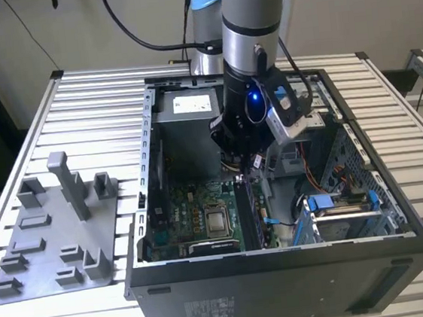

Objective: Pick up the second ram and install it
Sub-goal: 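Insert the second ram into the second slot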

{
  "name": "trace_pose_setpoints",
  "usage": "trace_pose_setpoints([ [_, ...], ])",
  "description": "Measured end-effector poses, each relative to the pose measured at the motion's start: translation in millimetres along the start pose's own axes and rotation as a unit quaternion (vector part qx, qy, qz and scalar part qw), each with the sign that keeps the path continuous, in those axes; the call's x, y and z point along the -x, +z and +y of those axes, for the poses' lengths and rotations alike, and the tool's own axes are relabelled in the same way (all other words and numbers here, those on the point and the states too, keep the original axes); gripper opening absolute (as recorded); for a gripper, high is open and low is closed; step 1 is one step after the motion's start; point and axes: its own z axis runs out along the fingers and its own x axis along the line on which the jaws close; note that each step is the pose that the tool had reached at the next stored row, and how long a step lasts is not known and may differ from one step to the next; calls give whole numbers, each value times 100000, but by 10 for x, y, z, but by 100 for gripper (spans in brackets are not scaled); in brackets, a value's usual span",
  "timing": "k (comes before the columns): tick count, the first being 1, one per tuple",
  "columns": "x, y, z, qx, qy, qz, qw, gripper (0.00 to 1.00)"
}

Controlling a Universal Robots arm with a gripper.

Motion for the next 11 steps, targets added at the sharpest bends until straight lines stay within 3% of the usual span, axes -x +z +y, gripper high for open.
trace_pose_setpoints([
  [11, -1, 62, 0, 15, -2, 124, 100000, 14],
])
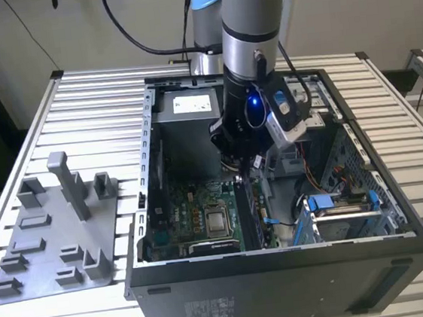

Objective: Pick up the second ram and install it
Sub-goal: 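Insert the second ram into the second slot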

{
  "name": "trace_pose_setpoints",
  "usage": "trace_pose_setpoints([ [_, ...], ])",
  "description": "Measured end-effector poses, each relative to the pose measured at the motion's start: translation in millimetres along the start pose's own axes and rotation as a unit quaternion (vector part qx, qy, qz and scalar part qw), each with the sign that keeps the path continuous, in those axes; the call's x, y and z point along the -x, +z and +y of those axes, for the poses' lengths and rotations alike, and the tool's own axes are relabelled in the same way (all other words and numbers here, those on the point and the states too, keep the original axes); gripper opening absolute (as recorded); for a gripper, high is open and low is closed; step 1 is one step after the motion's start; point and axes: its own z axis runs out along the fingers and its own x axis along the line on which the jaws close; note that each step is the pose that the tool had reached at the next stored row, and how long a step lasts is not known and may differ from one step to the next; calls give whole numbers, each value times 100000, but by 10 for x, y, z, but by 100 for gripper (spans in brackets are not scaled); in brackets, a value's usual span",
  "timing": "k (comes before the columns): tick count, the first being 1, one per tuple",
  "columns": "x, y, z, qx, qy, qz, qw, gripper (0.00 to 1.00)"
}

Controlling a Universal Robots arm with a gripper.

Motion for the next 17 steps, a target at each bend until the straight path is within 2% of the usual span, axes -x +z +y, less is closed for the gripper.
trace_pose_setpoints([
  [3, 0, 31, 0, 4, -1, -5, 100000, 14],
  [13, -1, 35, 0, 9, 0, -2, 100000, 14],
  [17, -3, 100, -1, 3, 3, 12, 100000, 14],
])
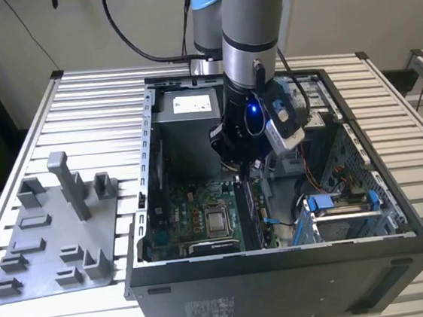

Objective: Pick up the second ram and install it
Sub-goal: 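Insert the second ram into the second slot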

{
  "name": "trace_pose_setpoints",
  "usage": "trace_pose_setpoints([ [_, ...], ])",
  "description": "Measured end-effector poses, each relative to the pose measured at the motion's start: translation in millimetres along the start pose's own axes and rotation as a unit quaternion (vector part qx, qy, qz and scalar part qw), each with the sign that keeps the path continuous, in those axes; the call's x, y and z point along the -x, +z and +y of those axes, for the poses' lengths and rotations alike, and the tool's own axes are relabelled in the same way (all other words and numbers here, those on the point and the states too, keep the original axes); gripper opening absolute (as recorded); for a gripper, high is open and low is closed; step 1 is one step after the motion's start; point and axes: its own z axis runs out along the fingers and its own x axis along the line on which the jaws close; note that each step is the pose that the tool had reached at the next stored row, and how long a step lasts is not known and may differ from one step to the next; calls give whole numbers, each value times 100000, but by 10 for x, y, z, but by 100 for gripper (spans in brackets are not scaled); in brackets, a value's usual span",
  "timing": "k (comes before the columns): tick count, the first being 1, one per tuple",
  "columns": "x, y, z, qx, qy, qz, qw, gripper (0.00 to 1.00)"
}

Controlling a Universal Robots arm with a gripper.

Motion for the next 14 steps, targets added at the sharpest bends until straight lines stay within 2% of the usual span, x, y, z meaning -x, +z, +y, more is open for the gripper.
trace_pose_setpoints([
  [4, -2, 53, 0, -4, 3, 48, 100000, 14],
  [6, -2, 78, 0, 7, -2, 191, 100000, 14],
  [8, -2, 99, -1, -3, -1, 527, 99999, 14],
  [11, -3, 122, -1, -17, 6, 1341, 99991, 14],
  [12, -3, 134, -1, -14, 6, 1499, 99989, 14],
  [14, 10, 169, -4, -18, 12, 1633, 99987, 14],
])
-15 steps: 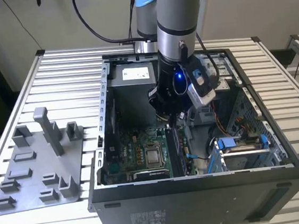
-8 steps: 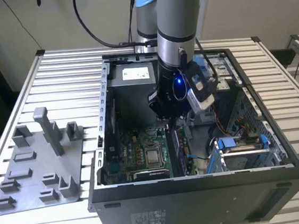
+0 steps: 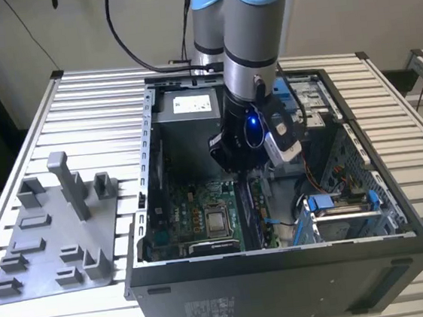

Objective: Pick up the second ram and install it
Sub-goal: 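Insert the second ram into the second slot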

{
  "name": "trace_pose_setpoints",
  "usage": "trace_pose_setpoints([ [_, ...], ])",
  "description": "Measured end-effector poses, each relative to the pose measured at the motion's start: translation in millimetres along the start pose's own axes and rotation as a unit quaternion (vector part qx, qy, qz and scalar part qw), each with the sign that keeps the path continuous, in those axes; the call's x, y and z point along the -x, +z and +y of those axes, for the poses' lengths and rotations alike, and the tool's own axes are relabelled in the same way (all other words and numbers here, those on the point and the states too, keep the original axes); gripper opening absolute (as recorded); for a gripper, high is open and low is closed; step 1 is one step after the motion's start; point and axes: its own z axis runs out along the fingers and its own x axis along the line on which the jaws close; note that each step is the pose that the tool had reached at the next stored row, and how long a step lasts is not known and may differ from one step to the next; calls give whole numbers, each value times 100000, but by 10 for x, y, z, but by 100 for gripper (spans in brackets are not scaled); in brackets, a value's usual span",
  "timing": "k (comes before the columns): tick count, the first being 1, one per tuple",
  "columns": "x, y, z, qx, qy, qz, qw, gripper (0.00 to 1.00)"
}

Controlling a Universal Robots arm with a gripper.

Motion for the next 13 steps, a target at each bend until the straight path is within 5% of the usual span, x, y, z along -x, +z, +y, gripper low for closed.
trace_pose_setpoints([
  [8, 63, 145, -14, 2, 282, 7, 100000, 14],
  [13, 63, 197, -90, 9, 1198, 0, 99993, 14],
])
